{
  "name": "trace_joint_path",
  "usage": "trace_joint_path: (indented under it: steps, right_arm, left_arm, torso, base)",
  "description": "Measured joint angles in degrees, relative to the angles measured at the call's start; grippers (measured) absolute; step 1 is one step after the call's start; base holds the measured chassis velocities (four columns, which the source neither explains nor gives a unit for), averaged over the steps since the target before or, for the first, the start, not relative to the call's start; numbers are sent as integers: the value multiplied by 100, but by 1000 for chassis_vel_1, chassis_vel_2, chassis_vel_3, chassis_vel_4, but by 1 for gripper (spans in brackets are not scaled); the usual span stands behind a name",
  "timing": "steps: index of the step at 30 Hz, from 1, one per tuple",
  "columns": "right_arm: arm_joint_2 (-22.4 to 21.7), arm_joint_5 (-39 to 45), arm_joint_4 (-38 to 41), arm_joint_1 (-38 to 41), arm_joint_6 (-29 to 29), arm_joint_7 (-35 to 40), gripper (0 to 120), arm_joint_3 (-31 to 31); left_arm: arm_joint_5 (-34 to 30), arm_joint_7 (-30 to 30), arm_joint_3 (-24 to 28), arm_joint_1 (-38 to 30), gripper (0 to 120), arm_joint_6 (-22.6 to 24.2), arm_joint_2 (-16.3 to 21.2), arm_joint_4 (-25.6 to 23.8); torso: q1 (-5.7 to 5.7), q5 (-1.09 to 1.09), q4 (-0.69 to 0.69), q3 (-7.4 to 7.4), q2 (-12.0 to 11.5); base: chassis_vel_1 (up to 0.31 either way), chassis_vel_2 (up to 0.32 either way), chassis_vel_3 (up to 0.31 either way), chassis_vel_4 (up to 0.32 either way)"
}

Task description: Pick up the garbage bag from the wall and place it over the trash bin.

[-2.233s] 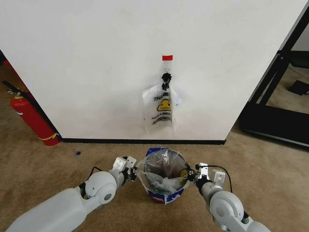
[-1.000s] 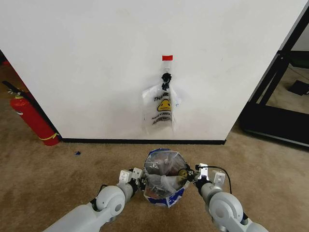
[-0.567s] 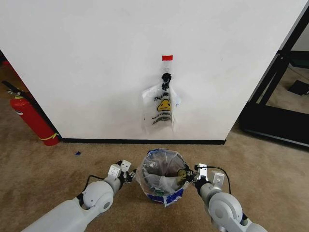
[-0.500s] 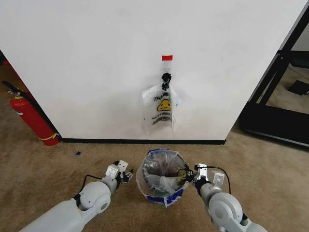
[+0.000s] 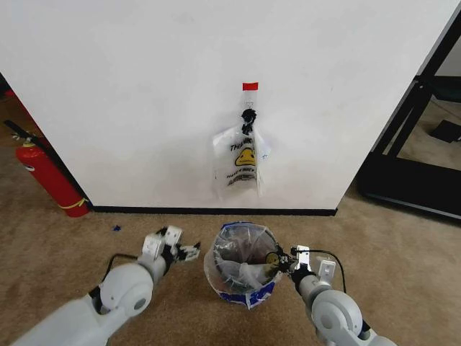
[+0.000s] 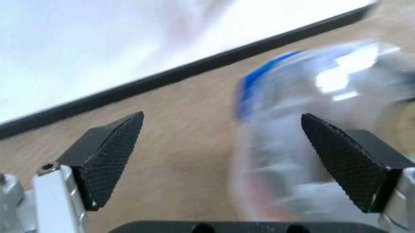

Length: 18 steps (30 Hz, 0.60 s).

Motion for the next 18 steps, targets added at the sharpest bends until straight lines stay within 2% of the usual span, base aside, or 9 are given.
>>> trace_joint_path:
  steps: [1,5,7,8,11,13,14,15,18]
  right_arm:
    - [0,0,0,0,0,0,0,0]
    - [40,3,1,22,5,10,0,-14]
    - [44,3,-1,42,11,18,0,-39]
    - [44,3,-1,42,11,18,0,-39]
    - [43,-79,32,-27,45,4,0,-26]
    - [46,-106,41,-53,56,1,0,-19]
    - [48,-136,41,-67,68,-5,0,-19]
    - [48,-136,41,-67,68,-5,0,-19]
    - [50,-186,15,-60,104,-6,0,-39]
  left_arm:
    - [0,0,0,0,95,0,0,0]
    - [-937,-590,678,-673,90,308,-123,-246]
    - [-1719,-1047,1411,-1296,77,463,-316,-95]
    - [-1719,-1047,1411,-1296,77,463,-316,-95]
    - [-2277,-1396,2110,-2021,61,500,-660,546]
    - [-2456,-1502,2302,-2303,56,500,-859,905]
    - [-2689,-1608,2473,-2624,48,500,-1081,1322]
    - [-2689,-1608,2473,-2624,48,500,-1081,1322]
    - [-2911,-1688,2709,-3042,38,494,-1392,1961]
  torso:
    - [0,0,0,0,0]
    - [0,-1,-2,0,0]
    - [0,-2,1,0,0]
    - [0,-2,1,0,0]
    - [0,-1,-2,1,-1]
    - [0,-1,0,1,-1]
    - [0,-2,-1,1,-1]
    - [0,-2,-1,1,-1]
    - [1,-2,-1,1,-1]
  base:
    - [0,0,0,0]
    - [0,0,0,0]
    - [0,0,0,0]
    - [0,0,0,0]
    - [0,0,0,0]
    - [0,0,0,0]
    - [0,0,0,0]
    - [0,0,0,0]
    - [0,0,0,0]
